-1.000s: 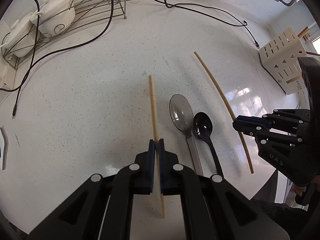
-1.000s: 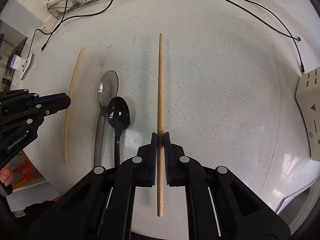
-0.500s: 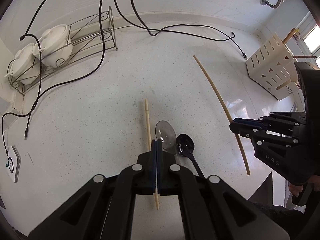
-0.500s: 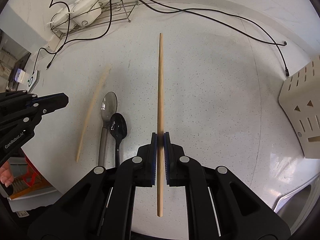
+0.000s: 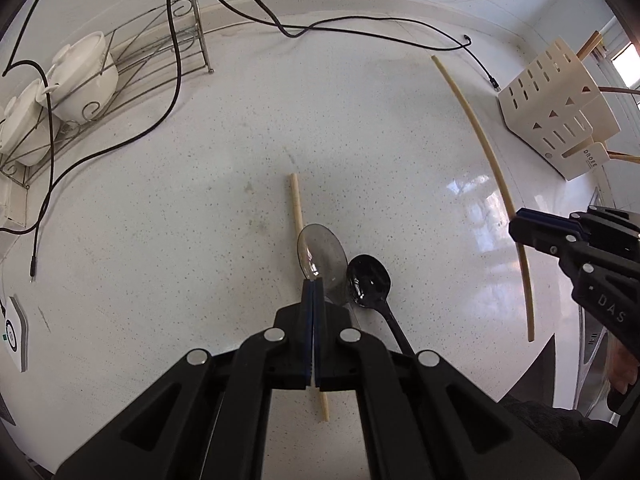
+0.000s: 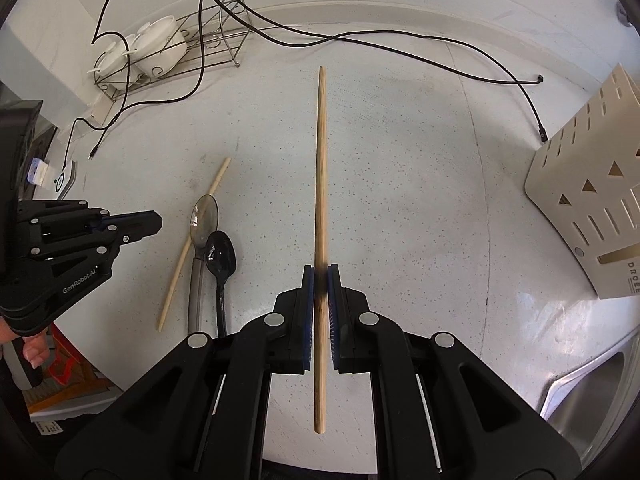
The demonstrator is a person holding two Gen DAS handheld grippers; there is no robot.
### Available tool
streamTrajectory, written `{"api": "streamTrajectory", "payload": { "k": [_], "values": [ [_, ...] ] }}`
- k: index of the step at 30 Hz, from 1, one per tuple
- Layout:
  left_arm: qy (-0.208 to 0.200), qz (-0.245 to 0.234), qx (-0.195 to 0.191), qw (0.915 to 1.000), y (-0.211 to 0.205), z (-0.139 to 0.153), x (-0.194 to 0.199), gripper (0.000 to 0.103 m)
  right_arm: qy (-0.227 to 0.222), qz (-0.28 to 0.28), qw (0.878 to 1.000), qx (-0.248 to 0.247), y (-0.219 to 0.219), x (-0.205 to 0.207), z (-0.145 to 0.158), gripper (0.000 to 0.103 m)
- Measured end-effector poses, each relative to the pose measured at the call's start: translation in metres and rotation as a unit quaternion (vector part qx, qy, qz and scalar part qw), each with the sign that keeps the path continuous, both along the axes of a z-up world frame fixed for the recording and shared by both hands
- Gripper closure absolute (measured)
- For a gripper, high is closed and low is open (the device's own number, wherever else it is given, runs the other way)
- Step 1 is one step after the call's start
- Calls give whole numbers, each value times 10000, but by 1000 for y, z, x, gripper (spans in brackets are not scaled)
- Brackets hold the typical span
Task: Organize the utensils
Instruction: 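Lift the left tool's chopstick clear of the spoons while the right holds its chopstick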
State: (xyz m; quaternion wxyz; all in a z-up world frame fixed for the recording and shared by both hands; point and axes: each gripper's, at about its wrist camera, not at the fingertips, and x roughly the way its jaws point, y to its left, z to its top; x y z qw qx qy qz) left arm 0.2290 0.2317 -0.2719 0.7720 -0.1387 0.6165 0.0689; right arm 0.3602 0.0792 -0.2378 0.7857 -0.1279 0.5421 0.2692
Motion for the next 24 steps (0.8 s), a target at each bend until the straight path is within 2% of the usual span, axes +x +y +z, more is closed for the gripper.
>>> {"api": "streamTrajectory", "payload": {
  "k": [8,20,23,24],
  "values": [
    [231,37,-267,9994,1,-17,-1,103,34,-170,9998,-2,-13,4,-2,97],
    [592,10,-226,9980,4,-34,-3,103,114,-218,9997,23,-15,7,-4,97],
    [694,28,-199,9974,3,-39,-3,83,123,-233,9996,27,-16,8,-4,97],
    [733,25,-148,9972,2,-40,-4,71,126,-235,9996,30,-16,9,-4,97]
  ]
}}
